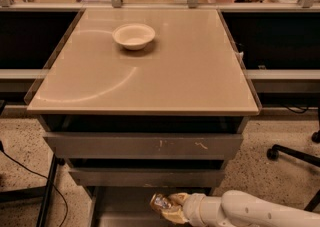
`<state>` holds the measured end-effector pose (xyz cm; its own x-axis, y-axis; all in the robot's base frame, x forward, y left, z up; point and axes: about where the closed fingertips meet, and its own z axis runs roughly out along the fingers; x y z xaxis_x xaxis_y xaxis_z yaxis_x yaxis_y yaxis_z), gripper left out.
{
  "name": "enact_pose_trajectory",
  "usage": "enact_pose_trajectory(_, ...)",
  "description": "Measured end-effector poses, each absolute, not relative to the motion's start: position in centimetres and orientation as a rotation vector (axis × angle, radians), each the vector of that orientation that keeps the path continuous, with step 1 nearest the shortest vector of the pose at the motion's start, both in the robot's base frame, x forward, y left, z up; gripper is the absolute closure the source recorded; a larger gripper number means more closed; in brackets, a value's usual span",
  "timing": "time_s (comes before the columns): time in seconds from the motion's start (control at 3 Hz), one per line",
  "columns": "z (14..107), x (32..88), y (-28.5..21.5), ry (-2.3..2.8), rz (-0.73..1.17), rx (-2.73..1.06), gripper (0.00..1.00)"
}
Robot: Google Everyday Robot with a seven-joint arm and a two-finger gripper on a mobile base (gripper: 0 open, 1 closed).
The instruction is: Pick orange can from bottom drawer and place on counter
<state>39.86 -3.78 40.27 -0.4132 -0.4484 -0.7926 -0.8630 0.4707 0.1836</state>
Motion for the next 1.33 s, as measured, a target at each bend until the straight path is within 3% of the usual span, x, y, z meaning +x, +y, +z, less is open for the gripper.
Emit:
enact_pose_trajectory(1.0, 56.2, 41.3, 0.4, 1.900, 0.617, -1.331, 1.00)
enact_pose_trajectory(1.33, 56.9, 41.5, 0.4, 1.890, 0.599, -1.341, 1.00)
